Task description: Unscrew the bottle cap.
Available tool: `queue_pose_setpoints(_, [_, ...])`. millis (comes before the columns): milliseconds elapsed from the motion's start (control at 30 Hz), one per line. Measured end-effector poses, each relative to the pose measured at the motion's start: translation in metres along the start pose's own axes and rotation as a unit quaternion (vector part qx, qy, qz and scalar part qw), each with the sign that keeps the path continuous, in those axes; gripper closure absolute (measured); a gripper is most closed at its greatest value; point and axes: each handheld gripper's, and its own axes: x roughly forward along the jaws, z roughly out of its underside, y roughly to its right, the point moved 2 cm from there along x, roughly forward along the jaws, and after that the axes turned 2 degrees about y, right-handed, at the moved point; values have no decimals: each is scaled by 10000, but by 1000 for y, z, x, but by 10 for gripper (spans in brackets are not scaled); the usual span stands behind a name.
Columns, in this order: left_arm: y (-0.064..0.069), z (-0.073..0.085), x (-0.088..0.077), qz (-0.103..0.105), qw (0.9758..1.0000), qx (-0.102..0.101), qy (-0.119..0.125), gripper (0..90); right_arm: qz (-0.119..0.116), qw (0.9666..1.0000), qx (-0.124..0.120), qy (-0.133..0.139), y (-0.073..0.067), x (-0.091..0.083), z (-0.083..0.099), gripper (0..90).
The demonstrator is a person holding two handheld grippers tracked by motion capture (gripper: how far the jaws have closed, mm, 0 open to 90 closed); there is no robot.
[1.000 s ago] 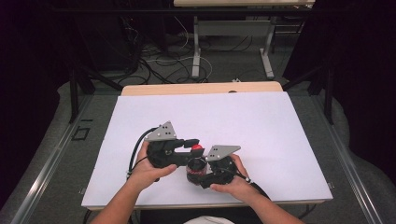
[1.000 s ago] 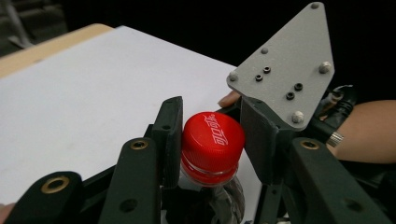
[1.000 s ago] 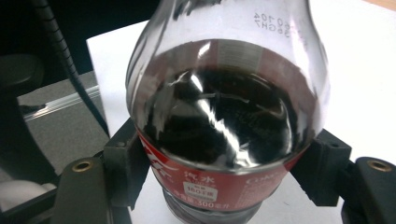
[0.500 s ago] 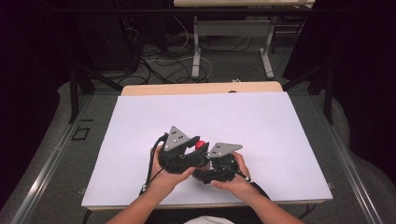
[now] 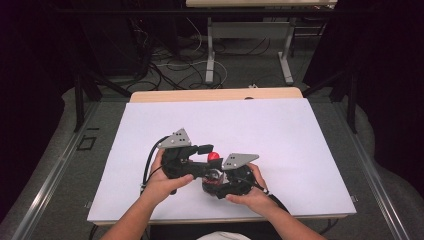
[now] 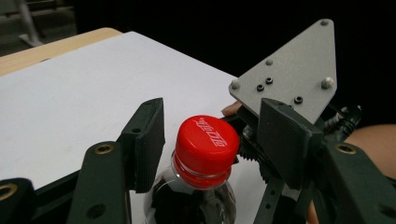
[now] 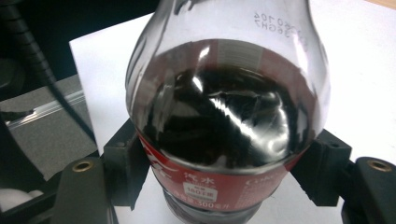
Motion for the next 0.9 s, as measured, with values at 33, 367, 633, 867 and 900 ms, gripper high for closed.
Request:
queue_pose_setpoints(33, [0, 0, 0, 0, 10000, 0, 0, 455, -29, 10000, -6, 11, -1, 0, 0, 292])
queue_pose_setpoints(367, [-5, 6, 6, 107, 9999, -39, 75, 521, -82, 9999, -123, -23, -3, 0, -1, 292])
queue_pose_setpoints(633, [9, 5, 11, -501, 9987, 46, 94, 605, -6, 10000, -94, -11, -4, 1, 0, 292])
queue_pose_setpoints(867, [25, 4, 14, -1492, 9881, -368, 76, 607, 194, 9998, -110, 2, -3, 1, 0, 293])
queue_pose_setpoints(900, [26, 3, 15, -1519, 9877, -362, 63, 607, 194, 9998, -110, 2, -3, 1, 0, 293])
